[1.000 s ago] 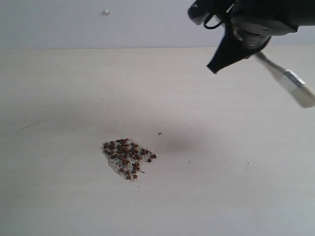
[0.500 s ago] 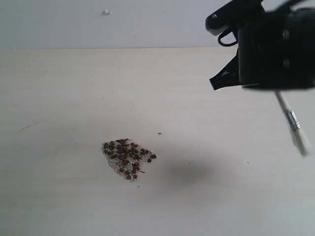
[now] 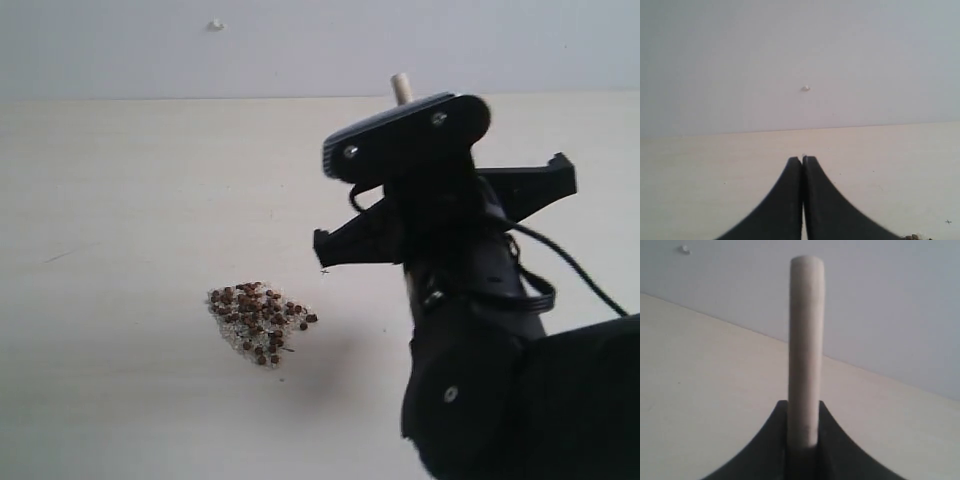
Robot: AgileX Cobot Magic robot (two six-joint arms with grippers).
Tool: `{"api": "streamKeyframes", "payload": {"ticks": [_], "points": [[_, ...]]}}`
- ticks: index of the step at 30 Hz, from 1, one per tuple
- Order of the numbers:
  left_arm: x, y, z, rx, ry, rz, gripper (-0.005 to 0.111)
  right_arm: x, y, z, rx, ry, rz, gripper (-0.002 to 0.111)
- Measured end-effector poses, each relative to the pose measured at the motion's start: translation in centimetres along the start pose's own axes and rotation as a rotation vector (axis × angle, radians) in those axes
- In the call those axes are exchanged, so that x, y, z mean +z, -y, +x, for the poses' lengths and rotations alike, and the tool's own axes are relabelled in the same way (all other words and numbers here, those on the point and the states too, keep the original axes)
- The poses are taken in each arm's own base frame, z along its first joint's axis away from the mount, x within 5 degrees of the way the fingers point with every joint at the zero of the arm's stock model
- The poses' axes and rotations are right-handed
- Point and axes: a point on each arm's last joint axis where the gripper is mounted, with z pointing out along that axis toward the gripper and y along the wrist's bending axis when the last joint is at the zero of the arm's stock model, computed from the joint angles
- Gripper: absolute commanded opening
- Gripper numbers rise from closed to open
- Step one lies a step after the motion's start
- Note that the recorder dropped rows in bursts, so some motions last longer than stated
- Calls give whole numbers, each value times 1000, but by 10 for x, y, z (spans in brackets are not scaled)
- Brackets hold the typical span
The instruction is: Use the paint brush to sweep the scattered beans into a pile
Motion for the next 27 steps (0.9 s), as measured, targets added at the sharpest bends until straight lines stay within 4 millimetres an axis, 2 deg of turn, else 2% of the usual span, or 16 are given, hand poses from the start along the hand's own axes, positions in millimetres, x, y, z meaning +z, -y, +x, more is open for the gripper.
{"api": "streamKeyframes", "payload": {"ticks": [3,27], "points": [[0,0,0,0,0,0,0,-3,-19,0,-23,17,-36,0],[0,0,0,0,0,0,0,28,-96,18,-57,-28,-8,0]]}}
